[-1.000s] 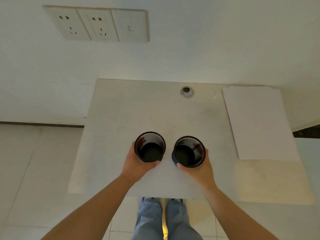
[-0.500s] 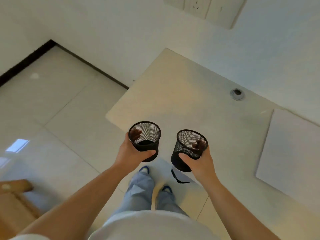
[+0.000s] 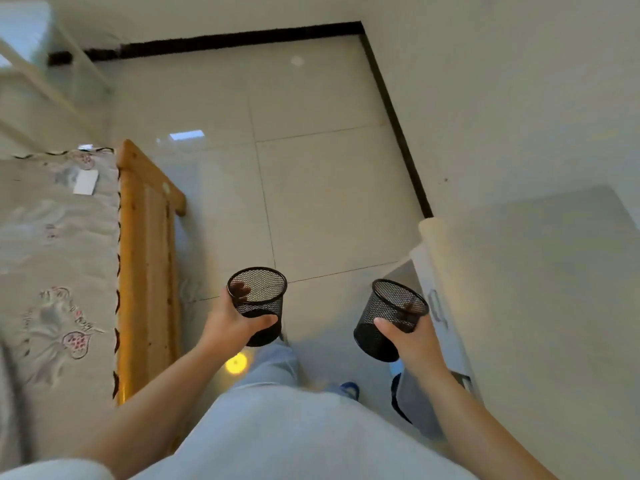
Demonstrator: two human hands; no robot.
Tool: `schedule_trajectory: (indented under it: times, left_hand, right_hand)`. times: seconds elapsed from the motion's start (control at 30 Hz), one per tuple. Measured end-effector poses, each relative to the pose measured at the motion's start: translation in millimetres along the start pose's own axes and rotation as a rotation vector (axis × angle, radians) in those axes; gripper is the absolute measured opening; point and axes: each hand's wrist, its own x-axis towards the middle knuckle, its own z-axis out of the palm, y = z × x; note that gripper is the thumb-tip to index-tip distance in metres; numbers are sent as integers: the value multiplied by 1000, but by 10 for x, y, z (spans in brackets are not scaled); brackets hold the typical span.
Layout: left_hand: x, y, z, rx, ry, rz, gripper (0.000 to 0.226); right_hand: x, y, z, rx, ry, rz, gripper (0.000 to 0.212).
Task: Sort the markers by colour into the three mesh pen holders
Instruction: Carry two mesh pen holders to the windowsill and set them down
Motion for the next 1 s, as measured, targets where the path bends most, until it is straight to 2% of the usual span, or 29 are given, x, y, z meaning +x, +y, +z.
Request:
schedule_trajectory:
  times: [0.17,0.27,0.37,0.5,0.67,0.87,1.0]
  left_hand:
    - [444,-245,-756,36,20,-109,80]
    - [794,-278,-1128,63,-7,-120,87]
    - [1117,-197,-1395,38,17,-124,89]
    - [1544,45,-1662,-54,64,-143,89]
    - [2215,413,-2033,-132,138,-153,83]
    - [2998,922,-2442,-159,262,-221,84]
    - [3516,1291,-2682,-182,314,-177,80]
  right_hand:
    - [345,-549,645,-70,-13,-35,57]
    - [543,-873,1021,-124,22,-73,51]
    - [752,-1121,1311,-89,8,-34,55]
    - [1135,-1464,1620,-98,8,-17,49]
    - [1853,-1970,2039,-137,-40,3,56]
    - [2854,-2976,2574,-231,-177,-53,59]
    - [3481,-3774,2966,-317,-260,-115,60]
